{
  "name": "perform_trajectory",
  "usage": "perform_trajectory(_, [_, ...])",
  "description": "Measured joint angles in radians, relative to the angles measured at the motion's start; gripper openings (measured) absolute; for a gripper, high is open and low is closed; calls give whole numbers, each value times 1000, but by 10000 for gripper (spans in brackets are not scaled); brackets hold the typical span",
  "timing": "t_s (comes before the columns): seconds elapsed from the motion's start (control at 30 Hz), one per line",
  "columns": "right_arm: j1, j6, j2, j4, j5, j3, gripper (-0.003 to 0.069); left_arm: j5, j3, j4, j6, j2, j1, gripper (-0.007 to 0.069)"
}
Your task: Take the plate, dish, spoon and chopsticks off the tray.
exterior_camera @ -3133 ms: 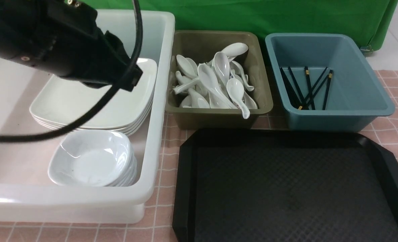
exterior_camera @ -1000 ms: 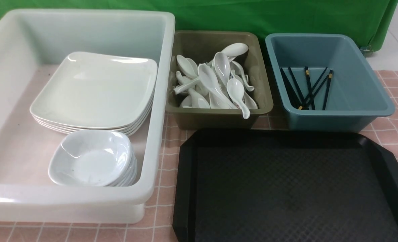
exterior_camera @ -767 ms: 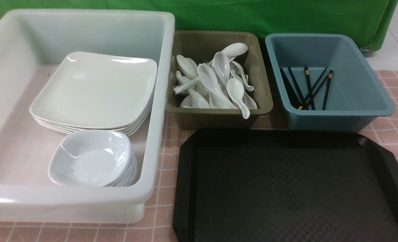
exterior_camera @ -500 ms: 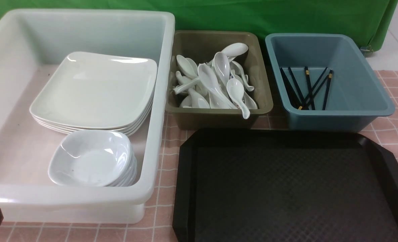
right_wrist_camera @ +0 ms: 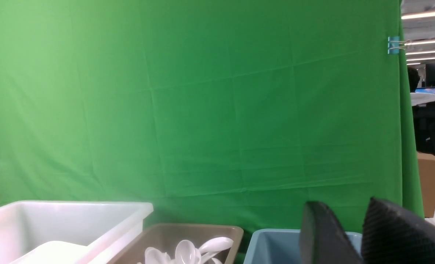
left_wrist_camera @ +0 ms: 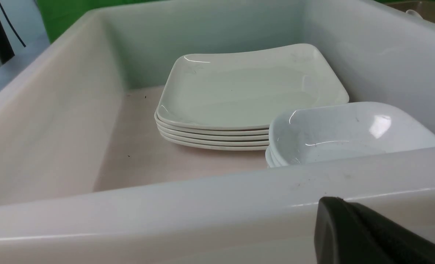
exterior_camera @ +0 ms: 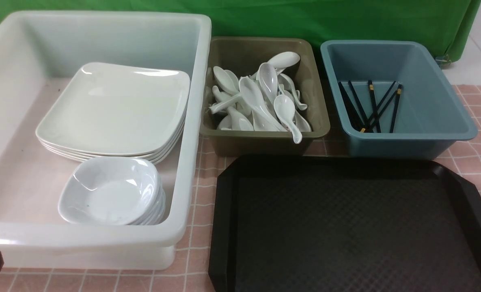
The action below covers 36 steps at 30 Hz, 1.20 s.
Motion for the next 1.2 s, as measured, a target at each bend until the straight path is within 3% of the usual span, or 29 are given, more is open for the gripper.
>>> perform_trajectory(0.27, [-6,-52,0,-6,47,0,240,0,0,0,0,0,0,4])
perform_trajectory(0.43, [-115,-141,1,-9,208,29,240,0,0,0,0,0,0,4])
perform_trajectory(0.57, [-229,-166,3,-9,225,160,240,0,0,0,0,0,0,4])
perform_trajectory(0.67, [-263,-161,3,-7,227,260,240,0,0,0,0,0,0,4])
perform_trajectory(0.77, [-269,-151,3,-7,238,350,240,1,0,0,0,0,0,4])
perform_trajectory(1.2, [-270,-130,3,-7,212,356,240,1,0,1,0,0,0,4])
